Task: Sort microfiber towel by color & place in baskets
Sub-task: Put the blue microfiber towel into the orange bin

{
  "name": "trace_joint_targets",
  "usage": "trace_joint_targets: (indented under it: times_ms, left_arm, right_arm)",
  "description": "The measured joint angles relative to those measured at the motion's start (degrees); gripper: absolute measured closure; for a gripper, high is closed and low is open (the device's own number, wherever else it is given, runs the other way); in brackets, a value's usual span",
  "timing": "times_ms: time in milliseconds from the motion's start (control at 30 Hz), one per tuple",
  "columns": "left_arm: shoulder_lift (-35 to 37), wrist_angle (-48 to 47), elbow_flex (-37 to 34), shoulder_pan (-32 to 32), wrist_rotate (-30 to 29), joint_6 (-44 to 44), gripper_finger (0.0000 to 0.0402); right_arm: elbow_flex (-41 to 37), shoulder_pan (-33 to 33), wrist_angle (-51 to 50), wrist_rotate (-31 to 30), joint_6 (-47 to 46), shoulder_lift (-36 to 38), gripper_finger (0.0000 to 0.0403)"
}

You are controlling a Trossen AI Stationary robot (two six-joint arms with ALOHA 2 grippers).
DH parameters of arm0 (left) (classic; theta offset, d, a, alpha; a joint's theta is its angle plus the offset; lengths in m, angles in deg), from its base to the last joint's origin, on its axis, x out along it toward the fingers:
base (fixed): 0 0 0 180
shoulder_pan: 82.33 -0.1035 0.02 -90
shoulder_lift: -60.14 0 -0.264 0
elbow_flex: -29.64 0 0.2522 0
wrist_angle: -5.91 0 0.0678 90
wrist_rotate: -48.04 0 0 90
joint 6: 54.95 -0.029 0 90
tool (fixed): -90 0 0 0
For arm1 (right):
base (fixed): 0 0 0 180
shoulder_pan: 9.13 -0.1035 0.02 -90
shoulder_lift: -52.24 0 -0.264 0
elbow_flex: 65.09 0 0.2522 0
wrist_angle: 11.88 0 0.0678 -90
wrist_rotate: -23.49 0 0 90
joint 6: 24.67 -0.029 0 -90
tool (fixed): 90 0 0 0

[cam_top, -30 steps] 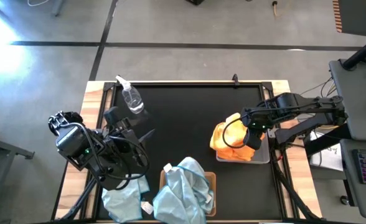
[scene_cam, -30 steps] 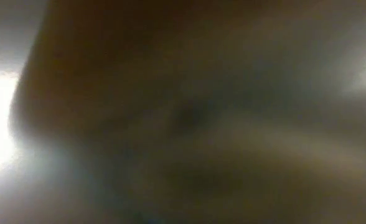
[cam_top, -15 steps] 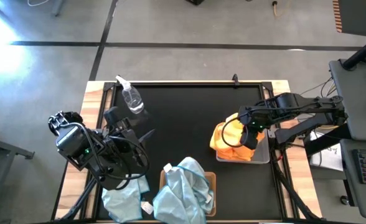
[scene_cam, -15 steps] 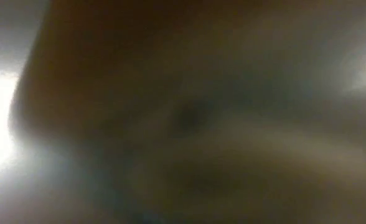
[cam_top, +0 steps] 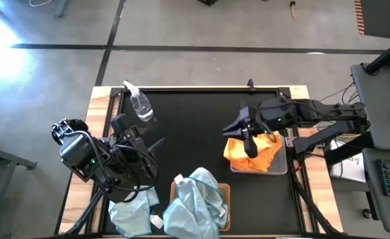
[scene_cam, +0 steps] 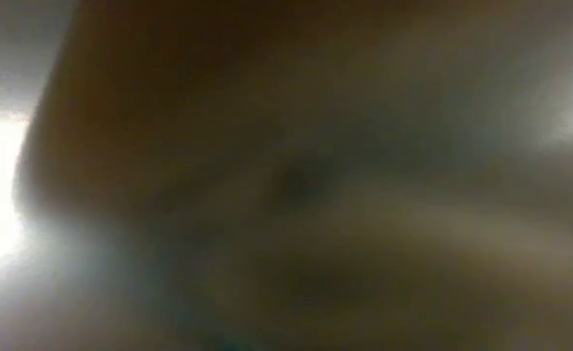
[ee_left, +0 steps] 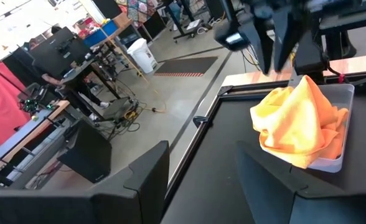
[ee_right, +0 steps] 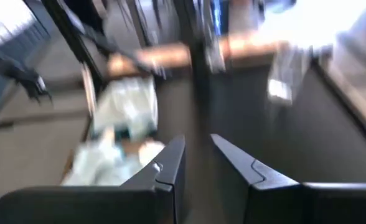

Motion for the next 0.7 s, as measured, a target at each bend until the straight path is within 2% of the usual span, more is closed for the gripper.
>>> trace_joint_targets:
  times_ms: [133, 233, 500, 600, 700]
  left_arm:
    - [0.00, 0.00, 0.00, 0.00, -0.02, 0.65, 0.0232]
    - [0.00, 0.00, 0.00, 0.00, -0.02, 1.27, 0.0232]
    - [0.00, 0.00, 0.00, 0.00, 0.27, 1.28, 0.0232]
    - [0.00, -0.02, 0.00, 0.00, 6.48, 1.45, 0.0232]
    - [0.00, 0.02, 0.00, 0.00, 18.83, 2.01, 0.0232]
  right_arm:
    - [0.00, 0.01, 11.78, -0.02, 5.35, -0.02, 0.0339]
    - [0.00, 0.01, 17.02, 0.00, 8.16, -0.02, 0.0340]
    - [-0.21, 0.01, 17.99, 0.02, 9.50, -0.04, 0.0339]
    - [-0.24, 0.01, 17.95, 0.03, 9.48, -0.04, 0.0340]
    - [-0.24, 0.03, 17.94, 0.03, 9.48, -0.04, 0.0342]
